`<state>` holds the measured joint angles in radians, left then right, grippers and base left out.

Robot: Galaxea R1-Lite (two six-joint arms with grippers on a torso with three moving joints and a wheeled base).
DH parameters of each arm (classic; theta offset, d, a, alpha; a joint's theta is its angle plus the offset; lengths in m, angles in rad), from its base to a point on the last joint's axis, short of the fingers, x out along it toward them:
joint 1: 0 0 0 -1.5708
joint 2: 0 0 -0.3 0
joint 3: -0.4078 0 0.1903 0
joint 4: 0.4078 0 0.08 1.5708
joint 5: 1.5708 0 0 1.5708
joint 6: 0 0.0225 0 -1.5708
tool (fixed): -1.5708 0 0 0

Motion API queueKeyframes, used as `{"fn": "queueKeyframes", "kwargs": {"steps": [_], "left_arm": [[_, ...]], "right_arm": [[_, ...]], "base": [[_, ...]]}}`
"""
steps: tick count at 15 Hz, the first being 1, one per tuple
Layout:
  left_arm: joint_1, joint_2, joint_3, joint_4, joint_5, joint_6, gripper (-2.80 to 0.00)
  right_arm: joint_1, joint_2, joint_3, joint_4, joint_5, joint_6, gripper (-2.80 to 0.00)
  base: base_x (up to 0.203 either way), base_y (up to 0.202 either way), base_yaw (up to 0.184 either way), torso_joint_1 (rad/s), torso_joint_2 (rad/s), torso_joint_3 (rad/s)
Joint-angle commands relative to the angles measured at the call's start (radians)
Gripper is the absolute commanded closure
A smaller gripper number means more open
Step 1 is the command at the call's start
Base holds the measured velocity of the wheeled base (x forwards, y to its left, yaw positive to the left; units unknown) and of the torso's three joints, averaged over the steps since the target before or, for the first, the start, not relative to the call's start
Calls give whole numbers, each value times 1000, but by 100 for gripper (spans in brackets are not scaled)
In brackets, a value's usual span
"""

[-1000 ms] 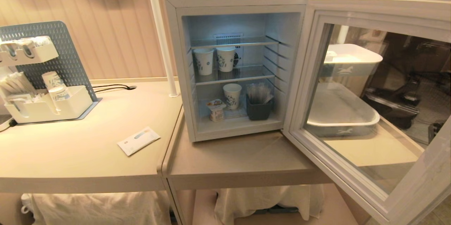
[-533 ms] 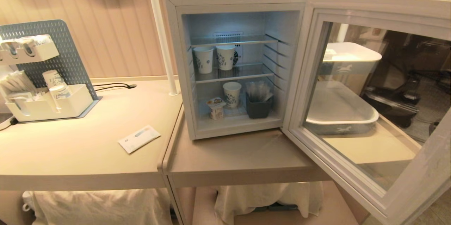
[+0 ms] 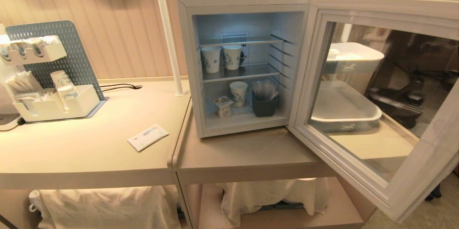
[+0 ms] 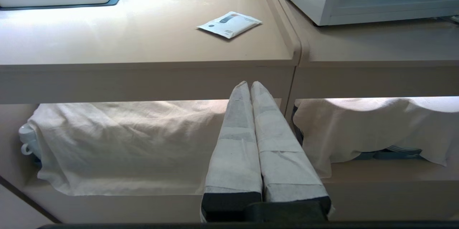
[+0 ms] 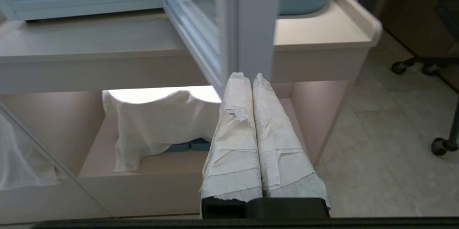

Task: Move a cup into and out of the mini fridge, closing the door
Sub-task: Take the yoghurt out of the freezer

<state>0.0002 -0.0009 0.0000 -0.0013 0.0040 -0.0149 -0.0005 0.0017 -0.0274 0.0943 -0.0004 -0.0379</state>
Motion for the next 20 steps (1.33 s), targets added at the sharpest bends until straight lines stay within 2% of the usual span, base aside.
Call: {"fn": "queueKeyframes", "kwargs": {"steps": [1, 14, 20], "left_arm": [[0, 2, 0, 0, 1, 0, 0], [0, 2, 0, 0, 1, 0, 0], [0, 2, 0, 0, 1, 6, 0]], "right_arm": [[-1, 1, 0, -1, 0, 0, 0], [-1, 1, 1, -4, 0, 0, 0], [-1, 1, 1, -4, 0, 0, 0]], "base": [[2, 148, -4, 2, 2, -2], [0, 188, 0, 3, 2, 4], [0, 17, 0, 0, 0, 0]]}}
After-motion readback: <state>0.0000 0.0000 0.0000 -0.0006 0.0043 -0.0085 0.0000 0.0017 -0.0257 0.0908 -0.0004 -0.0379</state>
